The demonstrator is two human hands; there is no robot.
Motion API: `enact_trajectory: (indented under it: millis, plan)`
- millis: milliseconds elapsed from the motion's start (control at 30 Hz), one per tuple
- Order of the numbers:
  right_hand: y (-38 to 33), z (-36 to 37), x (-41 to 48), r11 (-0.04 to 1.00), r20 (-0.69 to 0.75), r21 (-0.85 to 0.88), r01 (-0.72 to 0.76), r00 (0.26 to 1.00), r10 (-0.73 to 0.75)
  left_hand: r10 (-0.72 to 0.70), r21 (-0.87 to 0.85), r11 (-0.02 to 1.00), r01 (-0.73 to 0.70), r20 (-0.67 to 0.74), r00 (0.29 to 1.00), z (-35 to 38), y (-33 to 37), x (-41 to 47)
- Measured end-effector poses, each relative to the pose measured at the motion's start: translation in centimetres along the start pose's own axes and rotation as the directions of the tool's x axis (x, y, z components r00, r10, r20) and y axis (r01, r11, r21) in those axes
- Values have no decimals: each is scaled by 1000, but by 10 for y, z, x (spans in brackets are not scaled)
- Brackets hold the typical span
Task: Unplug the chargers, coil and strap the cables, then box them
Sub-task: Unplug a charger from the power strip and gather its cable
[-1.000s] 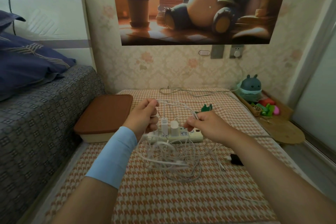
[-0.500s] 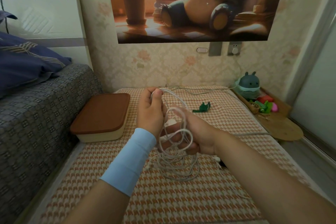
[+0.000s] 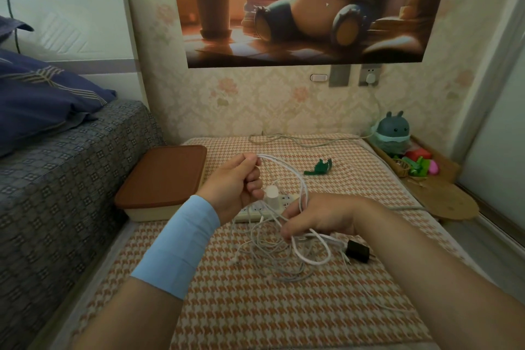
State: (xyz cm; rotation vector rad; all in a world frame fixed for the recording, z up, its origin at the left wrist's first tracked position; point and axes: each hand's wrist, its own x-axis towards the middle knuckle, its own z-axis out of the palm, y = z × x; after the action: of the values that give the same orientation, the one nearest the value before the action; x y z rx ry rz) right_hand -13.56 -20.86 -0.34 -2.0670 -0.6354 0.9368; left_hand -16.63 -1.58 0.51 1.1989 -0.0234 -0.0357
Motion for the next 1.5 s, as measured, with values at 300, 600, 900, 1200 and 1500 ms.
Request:
enact_trajectory:
  millis: [300, 600, 900, 1200, 1500]
  plan:
    - [11, -7, 3, 926, -135, 351, 140, 986, -98, -158, 231, 964, 130, 108, 982, 11, -29, -5]
    - [21, -27, 15, 819, -677, 460, 344, 732, 73, 27, 106, 994, 5, -294, 955, -13, -13, 9]
    - [-4, 15, -4, 663, -632, -528, 531, 277, -724, -138, -31, 990, 135, -315, 939, -3, -24, 14]
    - [10, 7, 6, 790, -511, -609, 72, 726, -460, -196, -346, 935, 74, -331, 923, -15, -14, 15]
    - [23, -30, 10, 514, -742, 669, 537, 528, 414, -115, -468, 870, -154, -496, 861, -39, -3, 21]
